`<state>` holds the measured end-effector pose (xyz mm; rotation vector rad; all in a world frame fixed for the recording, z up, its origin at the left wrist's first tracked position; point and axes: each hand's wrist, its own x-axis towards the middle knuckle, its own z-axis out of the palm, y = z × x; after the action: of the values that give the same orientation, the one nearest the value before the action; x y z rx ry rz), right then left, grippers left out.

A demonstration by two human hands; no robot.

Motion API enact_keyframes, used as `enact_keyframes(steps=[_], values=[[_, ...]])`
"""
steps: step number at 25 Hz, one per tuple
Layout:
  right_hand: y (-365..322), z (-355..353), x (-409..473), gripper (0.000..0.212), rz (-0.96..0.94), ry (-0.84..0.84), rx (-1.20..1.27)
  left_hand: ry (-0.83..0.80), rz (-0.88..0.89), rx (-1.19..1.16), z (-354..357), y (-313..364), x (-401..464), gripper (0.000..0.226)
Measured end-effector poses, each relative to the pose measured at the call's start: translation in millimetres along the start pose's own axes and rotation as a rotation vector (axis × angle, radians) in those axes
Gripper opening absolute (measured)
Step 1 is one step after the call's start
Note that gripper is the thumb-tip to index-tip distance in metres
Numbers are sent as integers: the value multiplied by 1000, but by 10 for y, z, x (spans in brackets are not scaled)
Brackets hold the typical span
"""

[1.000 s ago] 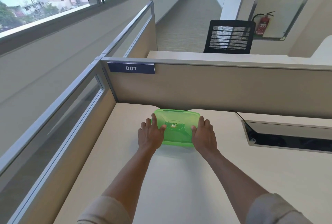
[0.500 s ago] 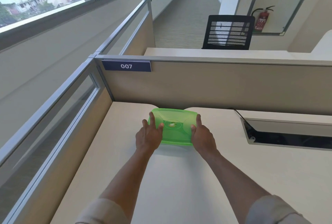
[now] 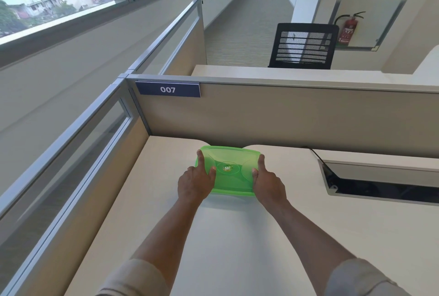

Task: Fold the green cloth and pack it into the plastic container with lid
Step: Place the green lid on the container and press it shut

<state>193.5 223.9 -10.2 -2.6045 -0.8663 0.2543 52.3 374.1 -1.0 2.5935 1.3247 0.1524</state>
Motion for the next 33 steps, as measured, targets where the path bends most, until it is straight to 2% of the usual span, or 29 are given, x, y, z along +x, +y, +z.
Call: enact_keyframes(steps=[8,26,29,33], values=[[58,-67,93,55,-10,-64,-16,52,24,85,-3,-7,1,76],[40,-118,77,55,-48,-78,-43,7,43,100,-30,-56,58,75],[53,-117,61,55,-49,-71,-47,-17,57,131,-40,-62,125,69],[48,-124,75,55,-62,-80,-54,21,-95,-70,-37,5,379,48]])
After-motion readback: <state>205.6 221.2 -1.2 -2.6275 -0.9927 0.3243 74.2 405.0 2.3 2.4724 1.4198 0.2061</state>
